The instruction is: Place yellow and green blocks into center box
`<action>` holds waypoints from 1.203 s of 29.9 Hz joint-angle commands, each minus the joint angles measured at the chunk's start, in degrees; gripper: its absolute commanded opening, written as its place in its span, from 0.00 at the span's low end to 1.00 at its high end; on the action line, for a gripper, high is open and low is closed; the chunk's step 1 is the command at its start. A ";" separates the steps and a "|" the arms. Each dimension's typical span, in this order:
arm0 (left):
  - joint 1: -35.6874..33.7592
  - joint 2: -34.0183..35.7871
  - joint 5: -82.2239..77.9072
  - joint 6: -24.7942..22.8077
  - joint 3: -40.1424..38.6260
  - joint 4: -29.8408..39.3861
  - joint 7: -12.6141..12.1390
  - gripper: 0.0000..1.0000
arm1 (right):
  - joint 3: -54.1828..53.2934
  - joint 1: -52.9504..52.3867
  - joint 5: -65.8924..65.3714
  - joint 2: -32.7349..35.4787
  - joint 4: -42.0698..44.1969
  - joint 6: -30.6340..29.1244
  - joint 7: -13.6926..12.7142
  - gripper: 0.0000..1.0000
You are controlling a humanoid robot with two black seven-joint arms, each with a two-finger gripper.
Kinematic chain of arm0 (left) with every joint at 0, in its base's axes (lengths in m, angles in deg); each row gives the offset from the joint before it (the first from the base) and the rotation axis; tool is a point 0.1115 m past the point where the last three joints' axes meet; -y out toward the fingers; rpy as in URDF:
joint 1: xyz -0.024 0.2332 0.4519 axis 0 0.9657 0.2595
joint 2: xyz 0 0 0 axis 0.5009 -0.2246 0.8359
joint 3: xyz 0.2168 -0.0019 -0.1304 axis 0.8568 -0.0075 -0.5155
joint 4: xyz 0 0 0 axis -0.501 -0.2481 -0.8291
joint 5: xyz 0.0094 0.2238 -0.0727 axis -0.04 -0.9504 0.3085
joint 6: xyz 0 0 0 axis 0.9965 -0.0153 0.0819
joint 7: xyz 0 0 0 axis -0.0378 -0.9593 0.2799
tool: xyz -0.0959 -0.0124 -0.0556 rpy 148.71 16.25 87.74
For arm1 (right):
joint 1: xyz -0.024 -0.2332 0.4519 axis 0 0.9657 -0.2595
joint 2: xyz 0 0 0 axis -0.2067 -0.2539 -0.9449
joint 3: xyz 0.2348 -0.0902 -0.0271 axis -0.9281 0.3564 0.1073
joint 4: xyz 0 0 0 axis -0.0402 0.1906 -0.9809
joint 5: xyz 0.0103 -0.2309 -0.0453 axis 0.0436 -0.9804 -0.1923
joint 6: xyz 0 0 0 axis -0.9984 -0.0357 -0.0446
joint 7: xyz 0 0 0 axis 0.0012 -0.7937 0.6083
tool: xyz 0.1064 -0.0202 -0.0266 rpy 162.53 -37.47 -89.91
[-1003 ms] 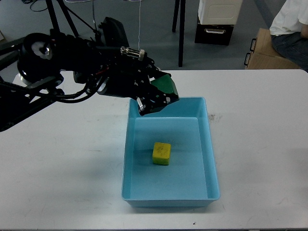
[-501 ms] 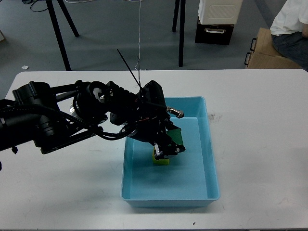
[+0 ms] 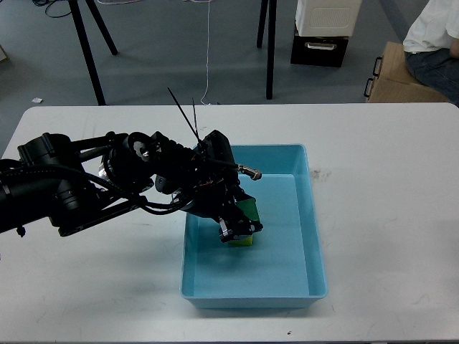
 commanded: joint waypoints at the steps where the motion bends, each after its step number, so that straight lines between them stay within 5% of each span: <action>1: -0.07 -0.02 0.00 0.01 -0.12 0.03 0.00 0.57 | 0.16 0.00 0.00 -0.08 0.00 0.00 -0.01 0.98; 7: 0.10 -0.20 0.00 0.01 -0.83 -0.05 0.00 0.82 | 0.16 0.00 0.00 -0.08 0.00 0.00 -0.01 0.98; 14: 0.81 -0.29 0.00 0.01 -1.53 0.03 0.00 0.96 | 0.69 0.00 0.00 -0.08 0.00 0.00 -0.01 0.98; 26: 0.98 4.37 22.33 0.01 -18.91 6.10 0.00 0.99 | 4.81 -4.03 -0.09 0.01 -0.53 -0.36 0.08 0.98; 36: 25.83 4.81 33.51 0.01 -50.29 5.40 0.00 0.99 | 12.63 -16.77 1.04 -1.13 -0.26 -0.79 0.09 0.98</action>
